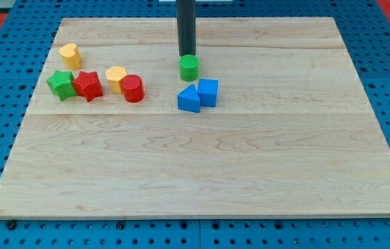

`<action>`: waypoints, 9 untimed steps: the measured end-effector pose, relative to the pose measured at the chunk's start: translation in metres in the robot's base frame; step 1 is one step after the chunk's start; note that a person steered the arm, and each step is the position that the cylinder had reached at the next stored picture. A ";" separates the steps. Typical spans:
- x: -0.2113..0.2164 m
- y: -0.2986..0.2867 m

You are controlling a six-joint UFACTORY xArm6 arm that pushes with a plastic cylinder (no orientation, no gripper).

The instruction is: Place the yellow heart in between the hexagon and the red star

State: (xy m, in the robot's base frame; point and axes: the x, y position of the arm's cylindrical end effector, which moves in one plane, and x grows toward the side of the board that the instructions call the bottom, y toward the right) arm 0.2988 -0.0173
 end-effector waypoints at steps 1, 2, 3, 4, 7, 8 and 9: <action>0.000 0.000; -0.001 0.011; -0.002 0.036; -0.005 0.056; -0.038 -0.125; -0.057 -0.174; -0.056 -0.213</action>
State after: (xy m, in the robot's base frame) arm 0.2432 -0.2306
